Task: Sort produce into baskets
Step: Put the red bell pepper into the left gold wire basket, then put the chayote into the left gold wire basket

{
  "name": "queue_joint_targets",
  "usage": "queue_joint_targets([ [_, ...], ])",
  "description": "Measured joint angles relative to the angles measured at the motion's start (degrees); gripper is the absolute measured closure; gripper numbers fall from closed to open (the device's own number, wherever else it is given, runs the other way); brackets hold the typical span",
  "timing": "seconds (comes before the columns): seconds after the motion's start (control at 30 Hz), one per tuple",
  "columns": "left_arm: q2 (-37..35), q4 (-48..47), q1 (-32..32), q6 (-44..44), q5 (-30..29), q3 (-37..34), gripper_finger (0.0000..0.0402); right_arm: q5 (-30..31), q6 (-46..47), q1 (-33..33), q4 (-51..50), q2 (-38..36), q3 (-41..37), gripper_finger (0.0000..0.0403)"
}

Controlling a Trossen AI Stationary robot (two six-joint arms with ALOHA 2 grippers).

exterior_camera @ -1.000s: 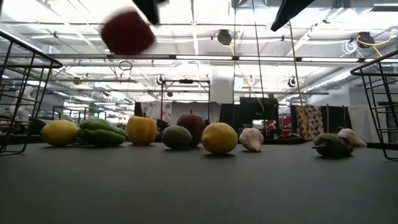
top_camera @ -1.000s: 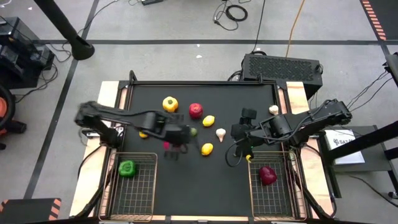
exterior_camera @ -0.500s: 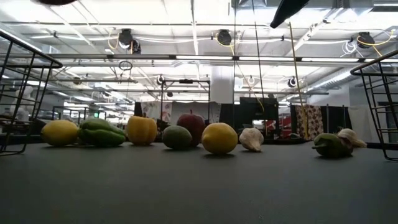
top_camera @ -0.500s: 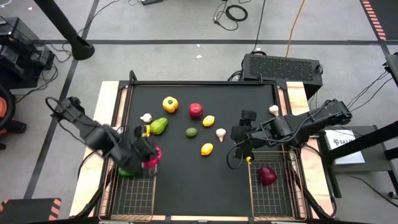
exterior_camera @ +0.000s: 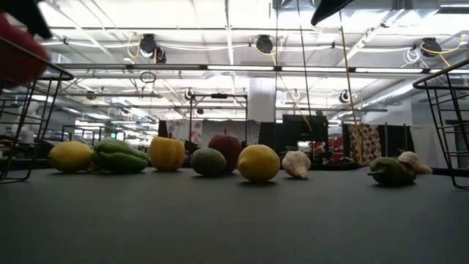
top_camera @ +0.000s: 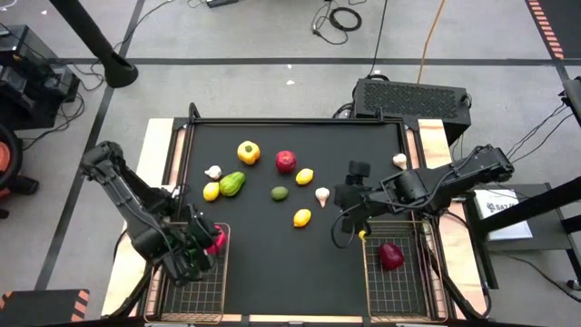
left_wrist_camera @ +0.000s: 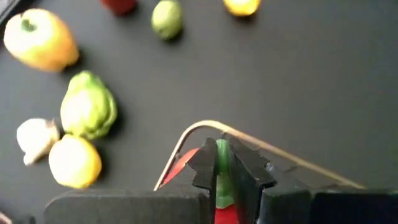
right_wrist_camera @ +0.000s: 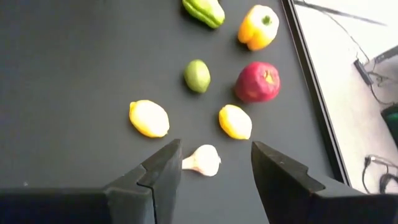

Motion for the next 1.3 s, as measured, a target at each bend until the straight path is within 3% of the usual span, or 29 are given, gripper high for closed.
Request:
queue_joint_targets([
  [0.2,0.00,5.70,-0.85,-1.49,0.04,-5.94,0.0368,0.02,-1.85,-0.07,1.33,0.00,0.00,0.0220],
  [0.47,0.00,8.24,-0.81,-1.49,0.36,-8.11,0.0368,0.04,-2.65,-0.17,2.54,0.00,0.00,0.0220],
  [0.7,0.01,10.46,-0.80,-1.42,1.87,-8.43,0.0327,0.04,-3.02,-0.17,3.32,0.00,0.00,0.0220],
  [0.9,0.00,7.62,-0.80,1.11,2.42,-7.25,0.0282,0.04,-3.12,-0.17,3.23,0.00,0.00,0.0220],
  [1.03,-0.92,-1.52,-0.15,6.96,2.99,0.02,0.0277,0.04,-3.16,-0.17,3.25,0.00,0.00,0.0220],
  [1.13,-1.98,-9.33,1.97,11.39,-2.27,7.74,0.0276,0.04,-3.46,-0.17,3.58,0.00,0.00,0.0220],
  [1.3,-3.85,-16.41,8.56,20.88,-20.17,18.93,0.0276,0.02,-4.43,-0.17,3.62,0.00,0.00,0.0220],
])
